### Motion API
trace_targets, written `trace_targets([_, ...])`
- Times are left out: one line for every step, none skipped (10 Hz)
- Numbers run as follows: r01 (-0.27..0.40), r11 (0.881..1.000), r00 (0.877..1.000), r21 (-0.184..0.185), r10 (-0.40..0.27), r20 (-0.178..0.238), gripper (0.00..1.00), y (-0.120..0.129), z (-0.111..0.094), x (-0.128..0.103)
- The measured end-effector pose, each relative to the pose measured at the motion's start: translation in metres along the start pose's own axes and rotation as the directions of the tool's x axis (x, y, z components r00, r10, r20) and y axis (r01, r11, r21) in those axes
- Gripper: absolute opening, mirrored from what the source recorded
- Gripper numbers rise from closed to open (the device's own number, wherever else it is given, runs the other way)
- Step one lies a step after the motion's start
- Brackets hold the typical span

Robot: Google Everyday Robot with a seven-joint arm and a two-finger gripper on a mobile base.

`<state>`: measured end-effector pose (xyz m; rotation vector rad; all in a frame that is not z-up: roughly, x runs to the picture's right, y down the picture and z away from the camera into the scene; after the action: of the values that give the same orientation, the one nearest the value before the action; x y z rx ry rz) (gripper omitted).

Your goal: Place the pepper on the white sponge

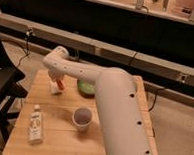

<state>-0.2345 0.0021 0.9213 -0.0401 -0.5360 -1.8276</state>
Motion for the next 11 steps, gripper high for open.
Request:
trace_targets([0.004,0.999,1.000,0.034,-0.004,0.004,0.01,-0.001,0.001,-0.001])
trace_targets([0.001,0.999,1.000,0.052,-0.001,0.013,0.09,0.001,0.002,0.000])
trace_targets([0.001,0.998,1.000,0.055,-0.003,0.028,0.18,0.000,0.004,-0.001])
trace_targets([0.004,0.998,0.999,0.059,-0.007,0.040,0.27,-0.002,0.007,-0.002])
trace_targets([0.011,0.998,0.998,0.064,-0.015,0.055,0.37,-0.006,0.010,-0.002])
trace_targets([0.013,0.998,0.998,0.068,-0.018,0.066,0.46,-0.008,0.012,-0.003])
trace_targets([0.018,0.997,0.997,0.071,-0.024,0.079,0.57,-0.009,0.014,-0.004])
trace_targets([0.021,0.997,0.996,0.073,-0.028,0.089,0.63,-0.010,0.016,-0.005])
trace_targets([0.027,0.997,0.994,0.078,-0.035,0.101,0.64,-0.014,0.019,-0.007])
trace_targets([0.032,0.996,0.993,0.081,-0.041,0.113,0.64,-0.016,0.022,-0.009])
trace_targets([0.037,0.996,0.991,0.084,-0.047,0.122,0.64,-0.020,0.025,-0.010])
